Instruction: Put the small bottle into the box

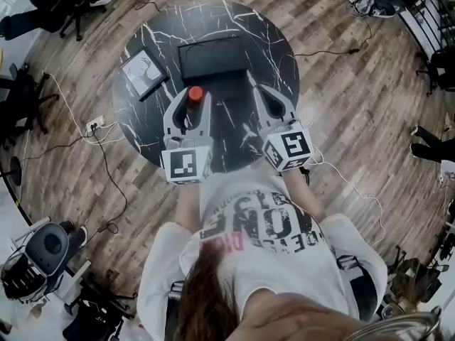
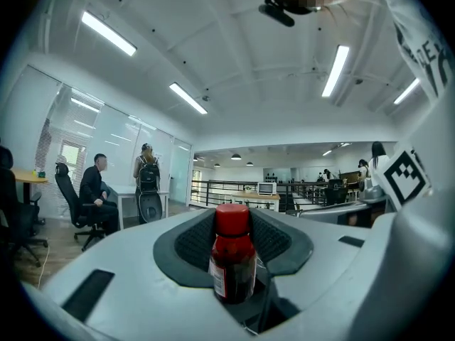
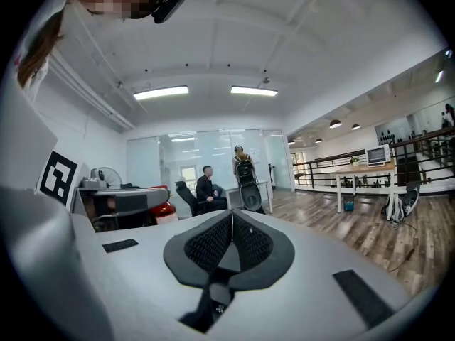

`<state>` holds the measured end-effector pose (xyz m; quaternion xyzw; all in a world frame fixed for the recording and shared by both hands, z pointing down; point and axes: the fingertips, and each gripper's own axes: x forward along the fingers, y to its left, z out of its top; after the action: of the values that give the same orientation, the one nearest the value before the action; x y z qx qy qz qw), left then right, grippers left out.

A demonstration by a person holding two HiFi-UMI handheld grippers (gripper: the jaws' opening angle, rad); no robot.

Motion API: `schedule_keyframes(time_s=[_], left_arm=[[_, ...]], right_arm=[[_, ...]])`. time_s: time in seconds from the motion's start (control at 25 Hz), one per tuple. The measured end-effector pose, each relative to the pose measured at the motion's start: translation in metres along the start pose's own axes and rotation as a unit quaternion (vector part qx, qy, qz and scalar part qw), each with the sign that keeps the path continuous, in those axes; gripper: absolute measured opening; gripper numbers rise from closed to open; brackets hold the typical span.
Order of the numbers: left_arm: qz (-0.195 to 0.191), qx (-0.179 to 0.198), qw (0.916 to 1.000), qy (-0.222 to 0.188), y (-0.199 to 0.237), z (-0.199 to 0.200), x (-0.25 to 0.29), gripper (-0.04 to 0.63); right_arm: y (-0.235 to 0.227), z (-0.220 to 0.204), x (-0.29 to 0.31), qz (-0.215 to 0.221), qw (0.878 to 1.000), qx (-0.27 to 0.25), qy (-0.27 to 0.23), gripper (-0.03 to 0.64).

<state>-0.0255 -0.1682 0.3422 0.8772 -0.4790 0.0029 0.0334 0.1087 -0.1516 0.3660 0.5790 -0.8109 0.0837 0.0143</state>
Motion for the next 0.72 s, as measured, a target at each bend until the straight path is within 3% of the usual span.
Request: schedule_keyframes(time_s=[0.72], left_arm=[[-0.065, -0.006, 0.9978, -0.009, 0.023, 0.006, 0.007, 0.143]], right_arm=[[0.013, 0.012, -0.005, -0.077, 0.997, -0.005, -0.016, 0.002]])
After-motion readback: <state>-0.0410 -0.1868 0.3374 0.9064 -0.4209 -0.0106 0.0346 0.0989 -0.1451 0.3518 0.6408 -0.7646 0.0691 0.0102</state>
